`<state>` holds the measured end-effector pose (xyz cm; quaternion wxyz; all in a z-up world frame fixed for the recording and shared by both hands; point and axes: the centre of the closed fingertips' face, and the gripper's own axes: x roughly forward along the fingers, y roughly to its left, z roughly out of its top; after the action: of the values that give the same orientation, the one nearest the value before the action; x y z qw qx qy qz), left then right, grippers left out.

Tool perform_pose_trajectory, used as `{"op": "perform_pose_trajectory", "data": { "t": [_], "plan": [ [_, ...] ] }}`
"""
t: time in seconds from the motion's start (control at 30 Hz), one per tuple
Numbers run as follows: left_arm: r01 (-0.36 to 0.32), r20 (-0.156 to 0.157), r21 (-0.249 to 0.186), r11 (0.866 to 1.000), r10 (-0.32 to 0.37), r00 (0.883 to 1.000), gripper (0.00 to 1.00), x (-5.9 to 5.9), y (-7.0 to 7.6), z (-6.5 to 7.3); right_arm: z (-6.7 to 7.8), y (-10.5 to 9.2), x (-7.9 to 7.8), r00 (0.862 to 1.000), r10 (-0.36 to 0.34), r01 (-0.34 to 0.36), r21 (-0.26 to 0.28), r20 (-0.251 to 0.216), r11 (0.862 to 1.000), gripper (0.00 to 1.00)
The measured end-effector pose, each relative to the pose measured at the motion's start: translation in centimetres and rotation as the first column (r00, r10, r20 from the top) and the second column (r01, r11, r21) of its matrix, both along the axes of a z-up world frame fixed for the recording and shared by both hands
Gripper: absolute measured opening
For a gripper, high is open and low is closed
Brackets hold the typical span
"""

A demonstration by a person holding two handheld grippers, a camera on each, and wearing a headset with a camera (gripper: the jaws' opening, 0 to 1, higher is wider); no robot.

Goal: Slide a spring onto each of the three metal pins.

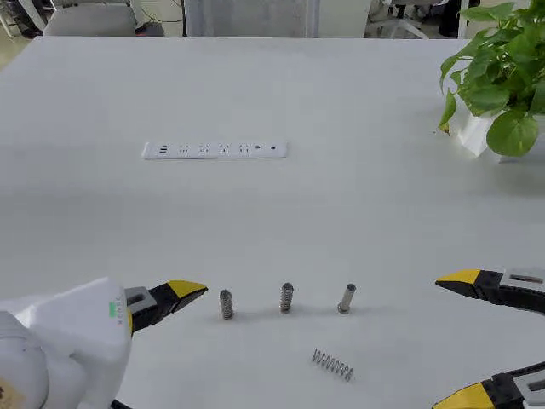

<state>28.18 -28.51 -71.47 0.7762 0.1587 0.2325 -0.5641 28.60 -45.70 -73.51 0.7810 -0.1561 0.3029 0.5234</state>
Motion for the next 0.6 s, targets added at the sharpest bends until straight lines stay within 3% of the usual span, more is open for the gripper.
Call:
{"op": "perform_pose_trajectory", "data": {
  "t": [0.07, 0.13, 0.33, 0.43, 0.6],
  "plan": [
    [0.025, -0.003, 0.028, 0.999, -0.025, 1.000, 0.93, 0.1, -0.6, -0.5, -0.2, -0.3, -0.2, 1.000, -0.010, 0.010, 0.007, 0.003, 1.000, 0.87],
    [0.061, 0.017, 0.046, 0.997, -0.062, 0.998, 0.91, 0.1, -1.4, -0.7, -0.4, -0.6, -0.4, 1.000, -0.022, 0.022, 0.014, -0.002, 1.000, 0.87],
    [0.110, 0.005, 0.103, 0.989, -0.111, 0.994, 0.77, 0.8, -3.7, -2.5, -0.6, -1.3, -0.6, 0.999, -0.049, 0.049, 0.029, 0.000, 0.998, 0.87],
    [0.172, 0.017, 0.179, 0.969, -0.178, 0.984, 0.69, 1.0, -4.8, -4.0, -0.7, -1.7, -0.7, 0.998, -0.065, 0.065, 0.038, 0.003, 0.997, 0.86],
    [0.235, -0.010, 0.261, 0.936, -0.241, 0.971, 0.57, 1.2, -6.1, -6.2, -1.0, -2.2, -0.8, 0.997, -0.083, 0.083, 0.045, 0.005, 0.996, 0.85]
  ]
}}
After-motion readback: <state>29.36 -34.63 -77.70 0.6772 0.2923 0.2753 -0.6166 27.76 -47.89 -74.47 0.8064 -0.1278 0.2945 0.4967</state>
